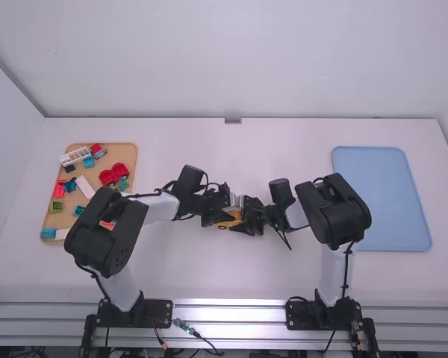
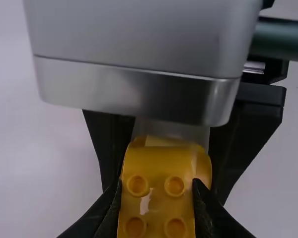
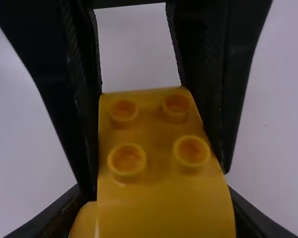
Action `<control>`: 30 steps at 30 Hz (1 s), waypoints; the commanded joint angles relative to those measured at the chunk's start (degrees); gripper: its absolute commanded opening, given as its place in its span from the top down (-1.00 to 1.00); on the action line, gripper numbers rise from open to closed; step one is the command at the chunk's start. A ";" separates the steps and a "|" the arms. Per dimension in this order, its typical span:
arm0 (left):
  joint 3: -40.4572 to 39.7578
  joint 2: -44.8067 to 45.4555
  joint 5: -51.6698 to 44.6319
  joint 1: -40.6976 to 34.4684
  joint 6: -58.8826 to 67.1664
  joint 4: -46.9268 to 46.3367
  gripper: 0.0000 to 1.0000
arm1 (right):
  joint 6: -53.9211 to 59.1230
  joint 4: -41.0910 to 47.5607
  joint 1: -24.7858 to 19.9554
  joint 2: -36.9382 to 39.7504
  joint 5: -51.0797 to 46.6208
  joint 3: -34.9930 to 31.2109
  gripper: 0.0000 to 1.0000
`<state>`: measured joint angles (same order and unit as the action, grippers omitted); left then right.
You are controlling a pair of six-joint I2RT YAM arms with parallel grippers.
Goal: Assemble lego blocks to make yellow taxi
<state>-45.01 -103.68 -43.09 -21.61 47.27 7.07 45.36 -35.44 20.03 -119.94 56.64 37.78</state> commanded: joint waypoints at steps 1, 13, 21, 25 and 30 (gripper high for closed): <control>4.26 -3.85 6.36 -3.13 2.80 -2.80 0.96 | -1.44 -0.17 0.90 -0.91 -1.14 1.64 0.57; 5.33 -3.78 3.45 -2.86 10.39 -5.35 0.97 | -1.46 -0.15 0.52 -0.91 -0.96 1.64 0.60; 2.56 -2.47 8.35 -2.54 3.87 -4.92 0.96 | -1.46 -0.13 0.52 -0.91 -1.25 1.51 0.64; 2.58 2.93 10.99 -2.73 1.82 -6.86 0.96 | -1.44 -0.17 0.48 -0.91 -1.38 1.36 0.65; 4.17 8.90 9.53 -2.34 2.25 -7.69 0.96 | -1.44 -0.15 0.48 -0.91 -1.38 1.22 0.65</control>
<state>-42.83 -96.57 -35.03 -23.90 50.22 0.99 44.93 -35.42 21.32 -119.96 57.04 37.82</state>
